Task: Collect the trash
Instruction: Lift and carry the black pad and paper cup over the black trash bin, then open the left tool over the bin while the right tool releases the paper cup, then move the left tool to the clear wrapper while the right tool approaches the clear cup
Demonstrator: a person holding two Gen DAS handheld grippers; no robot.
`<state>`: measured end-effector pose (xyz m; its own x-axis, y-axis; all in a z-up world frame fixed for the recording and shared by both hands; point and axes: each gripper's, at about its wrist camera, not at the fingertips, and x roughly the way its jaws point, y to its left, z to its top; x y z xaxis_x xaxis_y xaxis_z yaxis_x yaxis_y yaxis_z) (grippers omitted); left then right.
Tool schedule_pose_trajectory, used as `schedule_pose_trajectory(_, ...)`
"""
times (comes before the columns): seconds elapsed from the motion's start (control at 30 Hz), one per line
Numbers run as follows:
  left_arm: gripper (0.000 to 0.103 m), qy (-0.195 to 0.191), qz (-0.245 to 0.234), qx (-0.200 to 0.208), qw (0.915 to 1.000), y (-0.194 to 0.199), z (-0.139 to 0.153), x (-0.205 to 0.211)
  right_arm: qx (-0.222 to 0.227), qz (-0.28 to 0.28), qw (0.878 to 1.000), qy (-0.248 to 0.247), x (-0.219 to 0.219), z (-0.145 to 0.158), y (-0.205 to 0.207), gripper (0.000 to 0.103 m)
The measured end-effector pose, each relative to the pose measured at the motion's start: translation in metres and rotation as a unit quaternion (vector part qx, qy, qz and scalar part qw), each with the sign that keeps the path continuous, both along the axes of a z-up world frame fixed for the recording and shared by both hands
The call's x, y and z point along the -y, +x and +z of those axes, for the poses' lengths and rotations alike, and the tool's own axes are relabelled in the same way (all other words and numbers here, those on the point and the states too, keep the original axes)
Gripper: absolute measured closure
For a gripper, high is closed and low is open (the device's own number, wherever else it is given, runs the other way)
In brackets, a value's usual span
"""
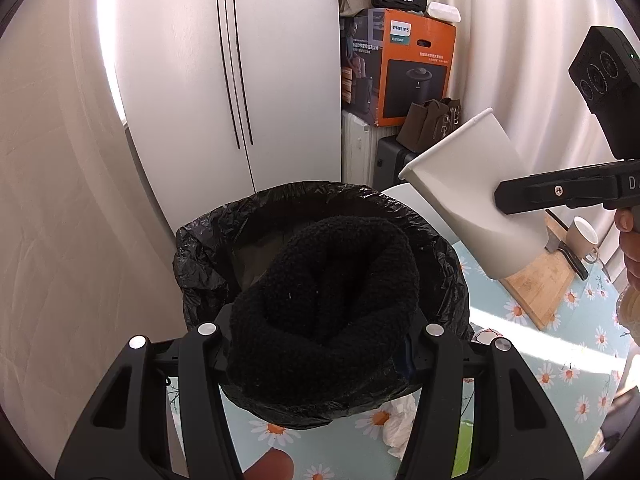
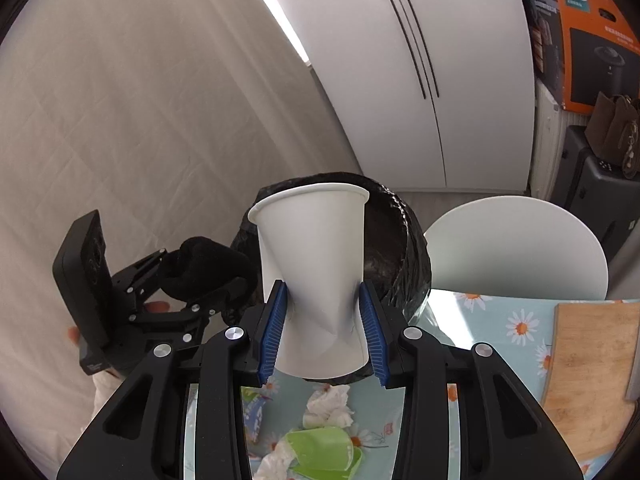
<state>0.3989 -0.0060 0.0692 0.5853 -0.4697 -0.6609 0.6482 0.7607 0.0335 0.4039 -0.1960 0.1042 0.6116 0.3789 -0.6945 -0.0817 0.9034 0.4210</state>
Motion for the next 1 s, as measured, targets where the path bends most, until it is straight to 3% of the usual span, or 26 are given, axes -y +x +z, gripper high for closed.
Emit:
schedule_pose_trajectory(0.07, 0.043, -0.020, -0.004, -0.006, 0.9998, 0.009, -0.002, -0.001, 0.006, -0.006, 1.000, 0.012, 0.000, -0.003, 0.010, 0.067)
schedule_pose_trajectory(0.13, 0.019, -0.033, 0.002, 0.009, 0.9994, 0.010, 0.000, -0.005, 0.022, -0.008, 0.999, 0.035, 0.002, -0.003, 0.016, 0.061)
schedule_pose_trajectory(0.17, 0.014, -0.038, 0.002, 0.017, 0.9991, 0.010, 0.001, -0.007, 0.028, -0.008, 0.998, 0.048, 0.004, -0.002, 0.018, 0.040)
schedule_pose_trajectory(0.2, 0.005, -0.045, 0.003, 0.022, 0.9987, 0.009, 0.004, -0.010, 0.032, -0.016, 0.998, 0.055, 0.006, -0.002, 0.019, 0.028)
schedule_pose_trajectory(0.23, 0.006, -0.053, 0.005, 0.023, 0.9983, 0.008, 0.006, -0.013, 0.035, -0.028, 0.997, 0.057, 0.008, -0.001, 0.019, 0.020)
schedule_pose_trajectory(0.77, 0.006, -0.030, 0.039, 0.003, 0.9988, -0.018, -0.003, -0.040, 0.033, -0.084, 0.995, -0.036, 0.042, -0.015, -0.061, 0.017)
schedule_pose_trajectory(1.0, 0.006, -0.007, 0.054, 0.001, 0.9985, -0.046, 0.000, -0.044, 0.032, -0.073, 0.995, -0.054, 0.038, -0.016, -0.083, 0.017)
